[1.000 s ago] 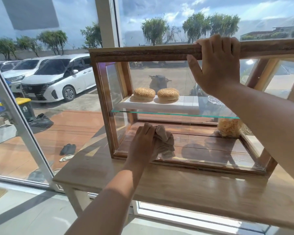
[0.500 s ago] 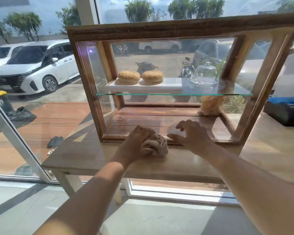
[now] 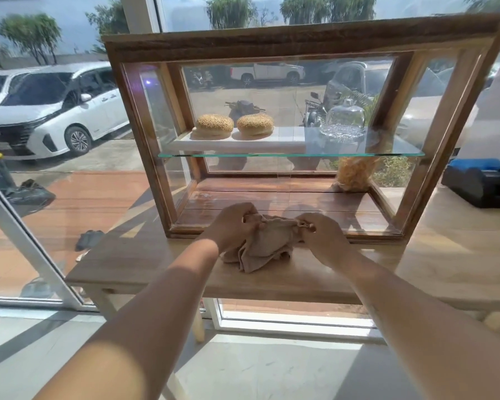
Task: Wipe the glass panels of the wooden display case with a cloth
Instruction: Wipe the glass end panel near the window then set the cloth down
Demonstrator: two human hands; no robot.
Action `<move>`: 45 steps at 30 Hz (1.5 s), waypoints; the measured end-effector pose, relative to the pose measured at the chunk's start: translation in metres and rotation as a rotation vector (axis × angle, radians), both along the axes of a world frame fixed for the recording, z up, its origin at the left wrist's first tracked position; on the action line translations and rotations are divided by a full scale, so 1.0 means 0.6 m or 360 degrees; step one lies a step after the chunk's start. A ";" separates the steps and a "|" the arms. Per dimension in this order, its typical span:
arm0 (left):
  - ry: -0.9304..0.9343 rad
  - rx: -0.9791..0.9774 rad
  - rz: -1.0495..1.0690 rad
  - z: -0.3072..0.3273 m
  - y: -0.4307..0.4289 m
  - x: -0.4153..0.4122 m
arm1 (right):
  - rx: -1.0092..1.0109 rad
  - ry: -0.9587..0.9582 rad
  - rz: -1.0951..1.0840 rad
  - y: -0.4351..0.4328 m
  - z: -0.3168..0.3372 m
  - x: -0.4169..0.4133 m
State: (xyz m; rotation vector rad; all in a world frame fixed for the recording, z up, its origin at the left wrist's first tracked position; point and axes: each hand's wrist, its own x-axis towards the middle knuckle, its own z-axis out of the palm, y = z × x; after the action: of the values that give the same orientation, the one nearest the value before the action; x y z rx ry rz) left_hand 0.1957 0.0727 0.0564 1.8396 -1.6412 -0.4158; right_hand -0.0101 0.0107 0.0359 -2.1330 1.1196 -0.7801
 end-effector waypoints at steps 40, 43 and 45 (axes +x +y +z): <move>-0.0775 0.0282 -0.0295 -0.114 0.093 0.009 | -0.0340 0.0910 0.0227 0.065 -0.087 0.016; -0.0760 0.0184 -0.0215 -0.119 0.091 0.013 | -0.0466 0.1042 0.0205 0.069 -0.108 0.007; -0.0849 0.0120 -0.0269 -0.122 0.086 -0.001 | -0.0506 0.1050 0.0190 0.062 -0.109 -0.013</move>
State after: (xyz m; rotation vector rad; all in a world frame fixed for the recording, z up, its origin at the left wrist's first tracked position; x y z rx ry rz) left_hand 0.1954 0.1243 -0.0170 1.9868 -2.1690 -0.0505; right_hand -0.0180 0.0480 -0.0296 -2.8100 1.2199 -0.1934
